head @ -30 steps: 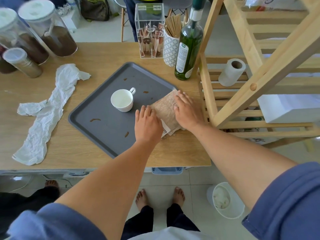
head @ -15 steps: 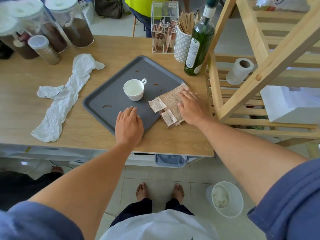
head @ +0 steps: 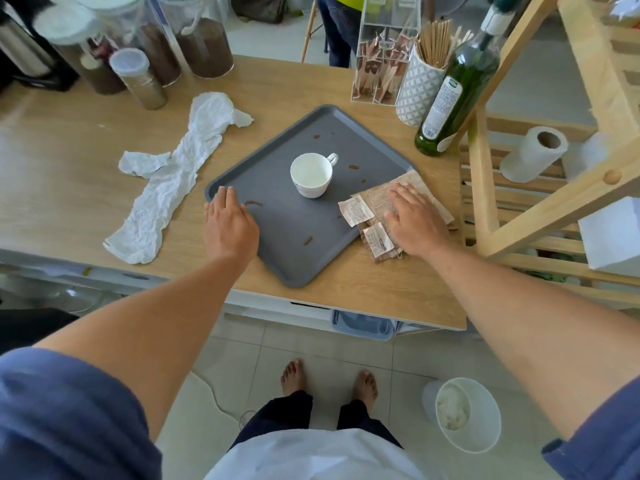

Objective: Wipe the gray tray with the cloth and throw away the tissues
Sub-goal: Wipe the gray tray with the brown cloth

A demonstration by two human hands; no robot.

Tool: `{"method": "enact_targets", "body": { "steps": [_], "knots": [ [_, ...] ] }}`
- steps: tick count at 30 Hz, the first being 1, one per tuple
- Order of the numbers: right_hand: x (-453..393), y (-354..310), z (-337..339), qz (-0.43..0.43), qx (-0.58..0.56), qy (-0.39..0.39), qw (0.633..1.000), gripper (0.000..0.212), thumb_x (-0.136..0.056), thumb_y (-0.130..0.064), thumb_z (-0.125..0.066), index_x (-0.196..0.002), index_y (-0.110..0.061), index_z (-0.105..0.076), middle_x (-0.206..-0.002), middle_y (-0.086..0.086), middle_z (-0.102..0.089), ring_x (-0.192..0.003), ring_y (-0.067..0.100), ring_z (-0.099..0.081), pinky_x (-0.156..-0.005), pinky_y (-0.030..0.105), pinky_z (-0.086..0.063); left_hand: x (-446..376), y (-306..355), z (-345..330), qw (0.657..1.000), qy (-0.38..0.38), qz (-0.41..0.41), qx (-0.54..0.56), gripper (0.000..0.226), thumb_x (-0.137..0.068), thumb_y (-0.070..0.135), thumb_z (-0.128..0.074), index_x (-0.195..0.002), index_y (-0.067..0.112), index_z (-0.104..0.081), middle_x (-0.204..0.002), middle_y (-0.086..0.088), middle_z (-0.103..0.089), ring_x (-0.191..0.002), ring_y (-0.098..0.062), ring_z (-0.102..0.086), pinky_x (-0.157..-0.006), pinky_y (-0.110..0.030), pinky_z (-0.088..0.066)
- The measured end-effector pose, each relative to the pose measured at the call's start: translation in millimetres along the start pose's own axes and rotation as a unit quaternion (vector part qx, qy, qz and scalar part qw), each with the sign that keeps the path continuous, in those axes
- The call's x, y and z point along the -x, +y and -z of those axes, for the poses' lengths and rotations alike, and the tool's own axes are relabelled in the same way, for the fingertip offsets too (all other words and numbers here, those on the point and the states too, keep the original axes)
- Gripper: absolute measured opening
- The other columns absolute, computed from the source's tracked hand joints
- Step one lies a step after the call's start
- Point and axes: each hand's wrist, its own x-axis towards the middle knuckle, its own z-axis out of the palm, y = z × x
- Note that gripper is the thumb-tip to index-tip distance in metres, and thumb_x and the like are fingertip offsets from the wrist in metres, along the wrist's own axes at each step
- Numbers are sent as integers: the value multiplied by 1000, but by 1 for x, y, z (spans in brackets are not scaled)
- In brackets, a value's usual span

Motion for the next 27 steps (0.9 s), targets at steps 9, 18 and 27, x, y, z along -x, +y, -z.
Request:
{"method": "enact_targets", "body": {
  "steps": [9, 18, 27],
  "knots": [
    [2, -3, -6, 21, 9, -56, 998, 55, -104, -39, -26, -154, -18, -22, -164, 0, -10, -151, 15, -2, -122, 38, -2, -71, -30, 10, 997, -61, -23, -48, 48, -100, 15, -22, -146, 4, -28, -157, -13, -22, -144, -27, -17, -119, -41, -10],
    [-11, -8, -14, 35, 55, -87, 994, 52, -103, -46, -18, -154, -34, -17, -165, -6, -2, -150, 14, 7, -119, 37, 8, -74, -46, 1, 994, -96, -8, 42, 72, -84, -2, -32, -152, 22, -23, -158, 6, -20, -144, -19, -18, -118, -37, -15],
    [-63, -6, -11, 71, 102, -119, 985, 53, -102, -49, -12, -153, -40, -3, -163, -13, 9, -149, 11, 11, -119, 39, 10, -76, -56, -4, 992, -91, -21, 85, 79, -79, -7, -33, -150, 26, -27, -156, 10, -23, -143, -17, -18, -116, -30, -13]
  ]
}}
